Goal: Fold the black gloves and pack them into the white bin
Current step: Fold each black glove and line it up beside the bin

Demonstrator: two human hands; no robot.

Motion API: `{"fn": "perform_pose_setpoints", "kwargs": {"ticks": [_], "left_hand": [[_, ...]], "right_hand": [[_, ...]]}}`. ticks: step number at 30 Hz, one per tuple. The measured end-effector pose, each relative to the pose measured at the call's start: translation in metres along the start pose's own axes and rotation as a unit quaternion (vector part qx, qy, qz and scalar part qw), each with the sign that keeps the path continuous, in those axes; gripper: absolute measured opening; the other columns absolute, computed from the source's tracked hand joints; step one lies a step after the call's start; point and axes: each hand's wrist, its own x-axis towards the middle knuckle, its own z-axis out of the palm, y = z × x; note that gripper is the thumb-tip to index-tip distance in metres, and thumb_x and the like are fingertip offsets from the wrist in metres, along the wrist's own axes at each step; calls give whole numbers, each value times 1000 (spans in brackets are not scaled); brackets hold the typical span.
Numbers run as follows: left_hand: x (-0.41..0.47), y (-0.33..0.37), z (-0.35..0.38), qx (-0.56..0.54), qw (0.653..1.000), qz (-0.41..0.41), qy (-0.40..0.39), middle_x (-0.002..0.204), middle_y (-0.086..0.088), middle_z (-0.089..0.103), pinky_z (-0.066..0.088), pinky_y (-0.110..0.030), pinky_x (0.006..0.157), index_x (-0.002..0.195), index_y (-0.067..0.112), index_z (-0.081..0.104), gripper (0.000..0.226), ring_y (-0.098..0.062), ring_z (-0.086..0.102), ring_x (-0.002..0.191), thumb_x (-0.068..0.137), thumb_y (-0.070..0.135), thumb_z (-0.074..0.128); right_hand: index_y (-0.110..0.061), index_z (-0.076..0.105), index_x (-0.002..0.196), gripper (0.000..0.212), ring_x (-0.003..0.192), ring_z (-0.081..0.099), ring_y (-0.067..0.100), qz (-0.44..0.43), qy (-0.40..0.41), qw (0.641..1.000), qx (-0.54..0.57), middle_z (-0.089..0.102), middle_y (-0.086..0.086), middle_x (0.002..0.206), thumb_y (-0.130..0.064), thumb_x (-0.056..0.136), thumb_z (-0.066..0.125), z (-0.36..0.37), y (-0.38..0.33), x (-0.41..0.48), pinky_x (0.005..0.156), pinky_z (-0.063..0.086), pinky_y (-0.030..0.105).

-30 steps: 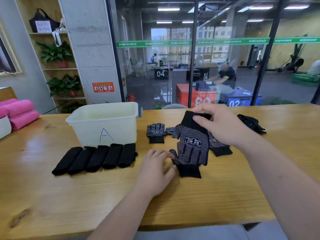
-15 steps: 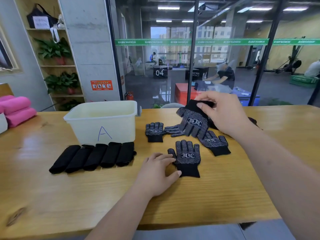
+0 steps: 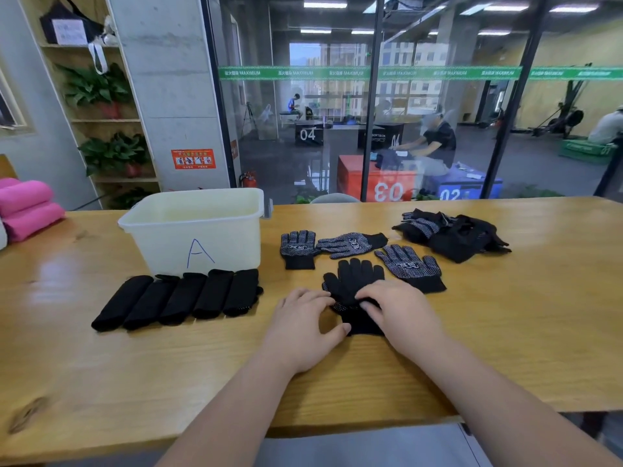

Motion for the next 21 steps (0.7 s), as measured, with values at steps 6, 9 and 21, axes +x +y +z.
{"fn": "perform_pose_setpoints", "kwargs": {"ticks": [6,9,21], "left_hand": [[-1,0,1,2,1000,0,12,148,19,53,32,-36,117,148,30,57,72,-10,32,143,92,75,53],[-2,2,0,-12,1000,-12,19,143,18,56,34,-33,115,144,30,56,69,-9,35,141,90,73,58],[-5,7,-4,-24,999,-27,23,143,14,55,36,-34,116,144,31,51,66,-11,37,142,91,67,63]], "right_hand": [[-29,79,110,20,92,68,15,29,100,994,41,76,-12,98,-22,91,80,-3,-9,-14,82,57,36],[-32,80,107,20,91,69,15,5,56,998,23,77,-14,96,-23,89,81,6,-10,-28,76,58,35],[-33,79,102,15,88,64,14,-33,73,995,-63,72,-17,97,-27,89,76,11,-13,-38,75,51,35]]}}
